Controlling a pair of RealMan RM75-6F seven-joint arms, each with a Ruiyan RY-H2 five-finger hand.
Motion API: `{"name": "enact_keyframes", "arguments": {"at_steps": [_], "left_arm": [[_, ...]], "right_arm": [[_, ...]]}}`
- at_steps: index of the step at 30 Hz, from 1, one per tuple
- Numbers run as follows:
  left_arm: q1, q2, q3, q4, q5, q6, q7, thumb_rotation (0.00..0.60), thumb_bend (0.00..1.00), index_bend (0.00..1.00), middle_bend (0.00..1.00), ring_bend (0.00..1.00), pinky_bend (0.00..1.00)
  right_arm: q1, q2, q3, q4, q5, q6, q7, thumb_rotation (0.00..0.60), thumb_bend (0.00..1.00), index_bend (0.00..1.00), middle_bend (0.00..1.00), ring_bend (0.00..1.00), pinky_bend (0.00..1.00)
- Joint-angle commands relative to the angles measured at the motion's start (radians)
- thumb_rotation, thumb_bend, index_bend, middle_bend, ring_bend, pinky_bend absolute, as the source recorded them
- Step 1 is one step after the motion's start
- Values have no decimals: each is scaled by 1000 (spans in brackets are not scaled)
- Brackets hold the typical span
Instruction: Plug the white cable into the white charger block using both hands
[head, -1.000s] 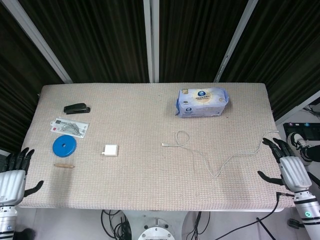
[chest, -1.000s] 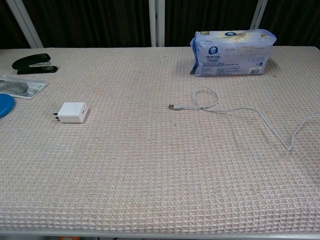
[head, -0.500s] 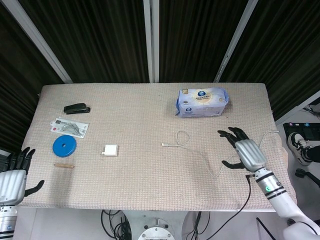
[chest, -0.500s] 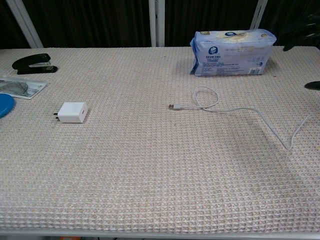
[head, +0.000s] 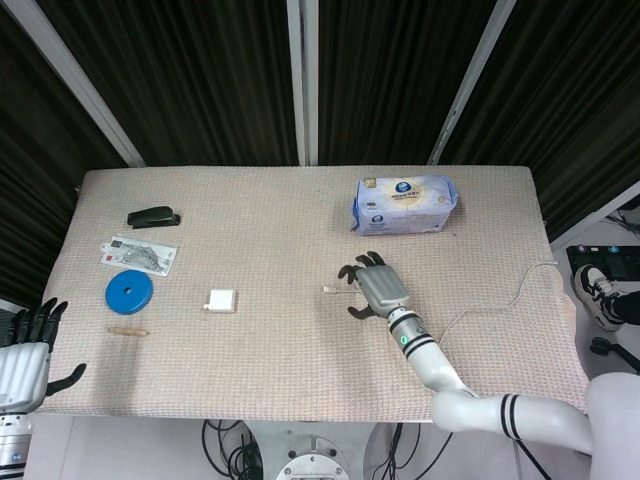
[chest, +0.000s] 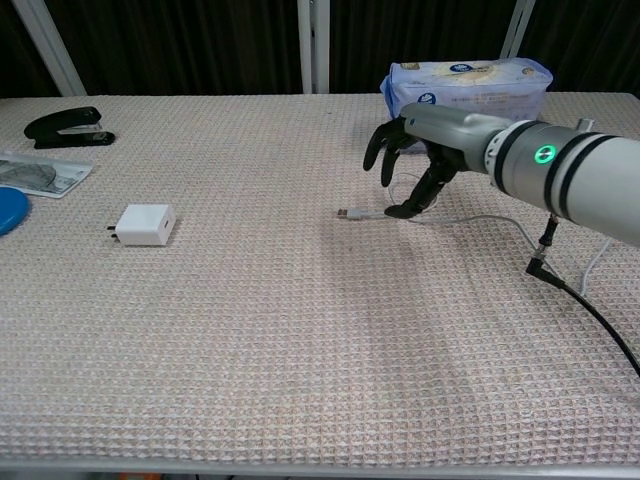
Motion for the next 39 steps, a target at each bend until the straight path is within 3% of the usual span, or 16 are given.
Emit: {"name": "enact_keyframes", "arguments": {"at_steps": [1, 7, 18, 39], "left_arm": [[-1, -2, 0, 3, -2, -4, -3, 600, 164, 67, 0, 0, 0], [-4, -5, 0, 13, -8, -15, -12, 600, 164, 72, 0, 0, 0], [-9, -13, -1, 29, -8, -25, -25, 600, 164, 71, 0, 0, 0], [-7, -23, 1, 57, -11, -30, -47, 600, 165, 71, 0, 0, 0]], "right_arm": [[67, -90, 13, 92, 70, 29, -81, 600, 217, 362, 383, 137, 77], [113, -153, 10, 173, 116, 57, -161, 600, 274, 411, 407, 159, 83], [147, -216, -1, 246, 170, 78, -246, 600, 277, 443, 439, 178, 95], [155, -282, 15, 312, 189, 87, -279, 600, 279, 486, 502, 232, 105]]}}
